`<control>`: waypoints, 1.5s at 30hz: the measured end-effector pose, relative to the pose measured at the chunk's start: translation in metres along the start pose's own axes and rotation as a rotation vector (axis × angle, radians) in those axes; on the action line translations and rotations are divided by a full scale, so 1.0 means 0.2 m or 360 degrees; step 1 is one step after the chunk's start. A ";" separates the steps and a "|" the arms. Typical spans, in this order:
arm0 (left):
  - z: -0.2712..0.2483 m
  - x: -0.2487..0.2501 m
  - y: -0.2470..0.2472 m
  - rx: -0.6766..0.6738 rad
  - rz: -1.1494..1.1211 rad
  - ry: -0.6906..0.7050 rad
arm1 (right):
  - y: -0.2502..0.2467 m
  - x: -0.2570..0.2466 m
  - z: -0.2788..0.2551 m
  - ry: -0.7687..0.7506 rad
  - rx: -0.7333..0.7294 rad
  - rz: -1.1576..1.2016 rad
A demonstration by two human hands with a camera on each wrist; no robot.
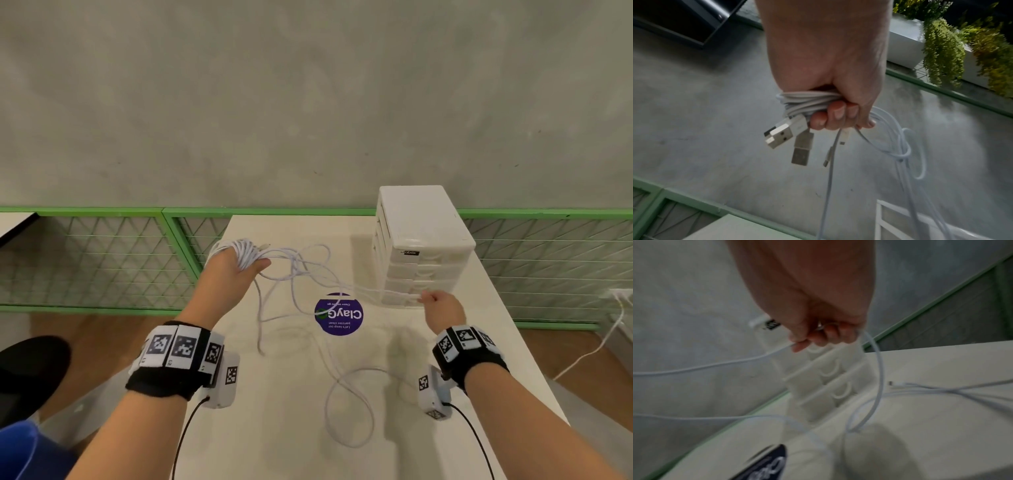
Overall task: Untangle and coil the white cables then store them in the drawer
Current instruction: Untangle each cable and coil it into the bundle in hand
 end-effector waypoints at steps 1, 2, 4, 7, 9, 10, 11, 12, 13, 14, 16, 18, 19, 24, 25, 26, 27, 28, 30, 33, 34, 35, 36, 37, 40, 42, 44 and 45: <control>0.00 -0.01 -0.02 0.0013 -0.0018 -0.0011 | 0.00 0.09 0.02 0.0113 -0.0033 -0.0107; 0.00 -0.01 -0.03 0.0015 -0.0019 -0.0013 | 0.02 0.14 0.04 0.0176 -0.0102 -0.0199; 0.00 0.00 -0.01 -0.0020 -0.0001 0.0000 | 0.08 0.13 0.03 0.0132 -0.0195 -0.0298; 0.00 0.03 0.05 -0.0095 0.0003 0.0049 | 0.17 -0.12 -0.03 -0.0303 -0.0252 -0.0169; -0.01 0.06 0.09 -0.0143 0.0025 0.0094 | 0.23 -0.33 -0.13 -0.0594 -0.0442 0.0068; -0.01 0.07 0.10 -0.0163 0.0030 0.0095 | 0.25 -0.41 -0.18 -0.0678 -0.0526 0.0176; -0.01 0.08 0.11 -0.0183 0.0028 0.0079 | 0.26 -0.48 -0.21 -0.0733 -0.0565 0.0263; -0.01 0.09 0.12 -0.0199 0.0024 0.0064 | 0.26 -0.55 -0.23 -0.0781 -0.0562 0.0322; -0.01 0.09 0.12 -0.0213 0.0031 0.0045 | 0.25 -0.59 -0.25 -0.0820 -0.0528 0.0345; -0.01 0.10 0.12 -0.0225 0.0042 0.0024 | 0.23 -0.63 -0.27 -0.0869 -0.0489 0.0344; -0.01 0.11 0.12 -0.0239 0.0055 -0.0008 | 0.23 -0.70 -0.30 -0.0998 -0.0511 0.0311; -0.02 0.13 0.11 -0.0251 0.0060 -0.0004 | 0.26 -0.74 -0.35 -0.1034 -0.0669 0.0338; -0.02 0.14 0.11 -0.0247 0.0059 0.0004 | 0.27 -0.75 -0.36 -0.1011 -0.0735 0.0415; -0.02 0.17 0.14 -0.0241 0.0065 0.0062 | 0.31 -0.74 -0.38 -0.0817 -0.0913 0.0800; -0.02 0.17 0.14 -0.0250 0.0071 0.0057 | 0.32 -0.73 -0.38 -0.0843 -0.0942 0.0732; -0.01 0.16 0.15 -0.0255 0.0080 0.0039 | 0.33 -0.72 -0.38 -0.0869 -0.0940 0.0645; -0.01 0.16 0.15 -0.0252 0.0093 0.0024 | 0.33 -0.71 -0.37 -0.0888 -0.0903 0.0558; -0.01 0.15 0.14 -0.0242 0.0111 0.0007 | 0.32 -0.69 -0.34 -0.0891 -0.0835 0.0504; -0.01 0.15 0.13 -0.0237 0.0197 0.0018 | 0.29 -0.63 -0.28 -0.0836 -0.0646 0.0493; -0.02 0.12 0.14 -0.0314 0.0232 0.0028 | 0.21 -0.52 -0.19 -0.0692 -0.0313 0.0482; -0.02 0.10 0.13 -0.0302 0.0195 -0.0015 | 0.18 -0.47 -0.16 -0.0597 -0.0227 0.0484; -0.02 0.08 0.12 -0.0269 0.0154 -0.0060 | 0.16 -0.40 -0.13 -0.0487 -0.0156 0.0470; -0.03 0.07 0.11 -0.0243 0.0133 -0.0093 | 0.15 -0.34 -0.11 -0.0369 -0.0103 0.0433; -0.03 0.08 0.10 -0.0235 0.0123 -0.0094 | 0.14 -0.28 -0.09 -0.0256 -0.0078 0.0400; -0.03 0.08 0.08 -0.0213 0.0109 -0.0068 | 0.13 -0.16 -0.05 0.0030 -0.0103 0.0384; -0.02 0.05 0.07 -0.0167 0.0034 -0.0118 | 0.16 -0.12 -0.05 0.0143 -0.0196 0.0361; -0.02 0.04 0.06 -0.0124 -0.0037 -0.0166 | 0.18 -0.12 -0.05 0.0143 -0.0229 0.0270; -0.02 0.04 0.07 -0.0116 -0.0063 -0.0181 | 0.19 -0.15 -0.04 0.0058 -0.0171 0.0194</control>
Point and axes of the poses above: each hand's wrist, its own z-axis towards the middle knuckle, its own y-axis out of the palm, x = y × z, the point moved 8 cm from there along z, towards the middle knuckle, and after that the axes turned 1 degree about z, right-handed, at the moved point
